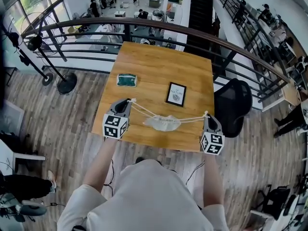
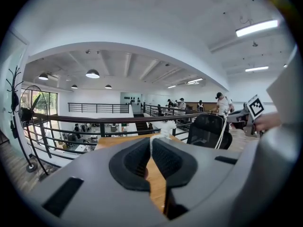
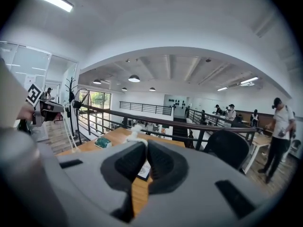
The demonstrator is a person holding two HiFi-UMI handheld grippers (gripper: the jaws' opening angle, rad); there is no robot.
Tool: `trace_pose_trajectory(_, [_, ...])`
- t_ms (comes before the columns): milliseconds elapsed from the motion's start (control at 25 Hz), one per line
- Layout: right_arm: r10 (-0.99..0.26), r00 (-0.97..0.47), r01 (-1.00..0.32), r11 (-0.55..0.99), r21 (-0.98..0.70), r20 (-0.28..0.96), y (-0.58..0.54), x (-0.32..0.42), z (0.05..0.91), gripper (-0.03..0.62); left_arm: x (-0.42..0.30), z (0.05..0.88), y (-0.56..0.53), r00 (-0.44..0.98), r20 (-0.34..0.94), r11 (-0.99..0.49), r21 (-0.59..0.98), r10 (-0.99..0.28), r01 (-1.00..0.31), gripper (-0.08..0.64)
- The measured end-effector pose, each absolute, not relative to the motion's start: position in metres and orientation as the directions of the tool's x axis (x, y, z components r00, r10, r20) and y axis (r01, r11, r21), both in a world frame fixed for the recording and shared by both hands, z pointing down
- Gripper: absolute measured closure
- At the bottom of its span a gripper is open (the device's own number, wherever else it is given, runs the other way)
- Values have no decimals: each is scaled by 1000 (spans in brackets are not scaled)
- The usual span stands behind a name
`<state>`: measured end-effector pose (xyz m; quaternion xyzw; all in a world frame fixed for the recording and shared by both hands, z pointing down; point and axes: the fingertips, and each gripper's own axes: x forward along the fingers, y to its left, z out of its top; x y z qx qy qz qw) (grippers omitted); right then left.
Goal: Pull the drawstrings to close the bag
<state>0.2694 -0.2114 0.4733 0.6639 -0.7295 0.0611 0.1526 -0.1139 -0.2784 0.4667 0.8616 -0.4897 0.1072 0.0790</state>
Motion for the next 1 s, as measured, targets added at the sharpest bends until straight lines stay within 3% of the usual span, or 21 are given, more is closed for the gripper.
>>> trace_pose_trajectory(1000, [-948, -101, -988, 132, 83, 302, -223, 286, 470, 581, -104, 462, -277, 469, 256, -474, 42, -846, -879, 554])
